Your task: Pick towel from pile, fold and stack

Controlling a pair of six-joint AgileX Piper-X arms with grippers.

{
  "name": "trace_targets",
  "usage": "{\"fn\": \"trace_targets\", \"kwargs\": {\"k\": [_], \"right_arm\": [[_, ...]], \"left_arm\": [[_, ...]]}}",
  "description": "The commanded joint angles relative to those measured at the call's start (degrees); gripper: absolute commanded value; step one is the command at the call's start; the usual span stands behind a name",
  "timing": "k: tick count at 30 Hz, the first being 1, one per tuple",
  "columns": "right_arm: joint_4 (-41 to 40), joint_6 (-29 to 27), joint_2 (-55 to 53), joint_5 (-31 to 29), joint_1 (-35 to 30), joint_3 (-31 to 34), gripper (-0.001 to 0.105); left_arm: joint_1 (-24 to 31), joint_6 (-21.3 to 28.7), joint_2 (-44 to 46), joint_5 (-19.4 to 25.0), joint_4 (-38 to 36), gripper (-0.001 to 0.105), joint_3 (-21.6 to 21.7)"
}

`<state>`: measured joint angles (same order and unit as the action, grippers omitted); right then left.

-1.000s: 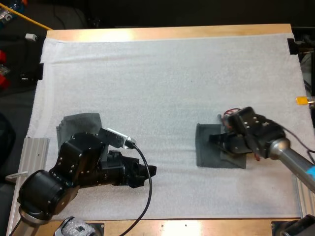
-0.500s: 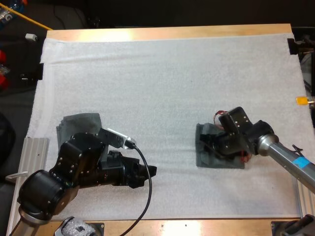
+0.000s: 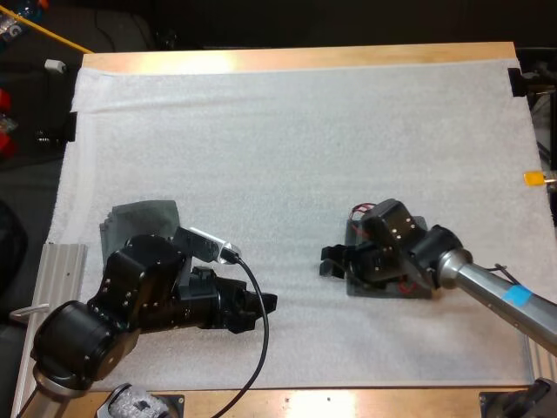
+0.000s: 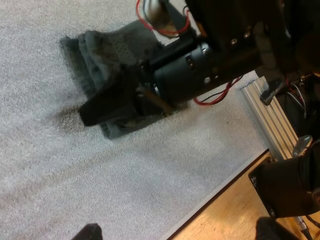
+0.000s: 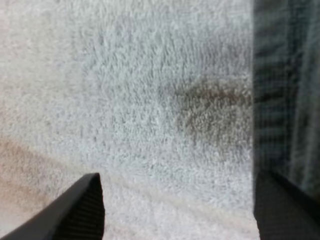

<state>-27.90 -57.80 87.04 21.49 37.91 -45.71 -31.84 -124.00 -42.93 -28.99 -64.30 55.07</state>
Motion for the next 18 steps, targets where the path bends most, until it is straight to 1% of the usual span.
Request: {"fn": "trace_targets", "kwargs": {"k": [1,6,9,15,18], "right_arm": [[0.6,0.2,0.4,0.6,0.1,-0.3,0.062],[0.6,0.2,-0.1,1.5,0.1,-0.3,0.062],[0.6,-0.4,-2.6,1.9,0.3,-0.3,0.062],[0.6,-1.0,-11.2,1.8,0.4,-0.3,0.062],[0.0,-1.0,-16.9,-0.8,0.4,-0.3,0.062]], "left_arm": [[0.1,-0.9,0.1,-0.4,-0.2,0.060,0.2],[0.1,-0.9,0.1,-0.4,-0.2,0.060,0.2],[0.1,-0.9,0.1,-0.4,-0.2,0.060,0.2],[0.1,-0.4,0.1,-0.4,-0.2,0.060,0.2],[0.1,-0.4,0.1,-0.4,-0.2,0.060,0.2]]}}
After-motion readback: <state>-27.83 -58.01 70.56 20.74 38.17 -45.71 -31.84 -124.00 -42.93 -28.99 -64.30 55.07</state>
